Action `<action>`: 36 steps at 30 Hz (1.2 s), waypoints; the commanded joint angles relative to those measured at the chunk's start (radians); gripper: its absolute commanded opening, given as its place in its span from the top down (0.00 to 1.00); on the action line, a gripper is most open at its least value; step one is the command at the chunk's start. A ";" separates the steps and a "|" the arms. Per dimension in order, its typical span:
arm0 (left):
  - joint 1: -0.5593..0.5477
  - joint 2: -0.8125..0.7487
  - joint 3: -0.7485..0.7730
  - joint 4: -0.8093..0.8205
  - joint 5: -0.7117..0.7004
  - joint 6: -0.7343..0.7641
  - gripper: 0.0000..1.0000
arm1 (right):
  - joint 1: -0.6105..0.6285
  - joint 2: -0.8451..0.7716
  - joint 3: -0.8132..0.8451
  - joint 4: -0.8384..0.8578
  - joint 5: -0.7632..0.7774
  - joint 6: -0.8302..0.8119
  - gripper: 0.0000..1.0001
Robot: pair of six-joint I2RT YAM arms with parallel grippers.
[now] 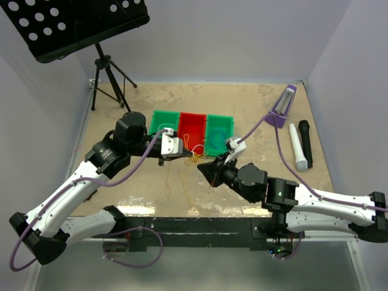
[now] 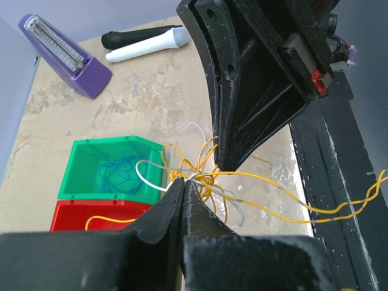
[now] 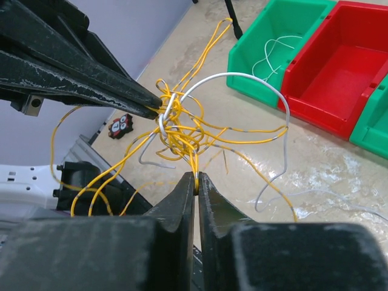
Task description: Untangle the cables
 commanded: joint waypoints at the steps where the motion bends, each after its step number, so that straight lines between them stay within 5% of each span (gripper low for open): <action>1: -0.003 -0.023 0.000 0.011 -0.015 0.030 1.00 | 0.006 -0.019 0.013 0.033 -0.030 -0.006 0.81; 3: -0.003 -0.031 -0.003 -0.009 -0.024 0.057 1.00 | 0.004 -0.054 0.024 0.018 -0.031 -0.012 0.65; 8: -0.003 -0.046 0.002 -0.040 -0.018 0.086 1.00 | 0.004 -0.159 0.044 -0.027 -0.042 -0.056 0.48; 25: -0.003 -0.054 0.069 -0.069 0.060 0.054 1.00 | 0.004 -0.064 0.044 0.113 -0.143 -0.099 0.62; 36: -0.003 -0.055 0.083 -0.069 0.091 0.030 1.00 | 0.004 -0.073 0.004 0.156 -0.063 -0.096 0.58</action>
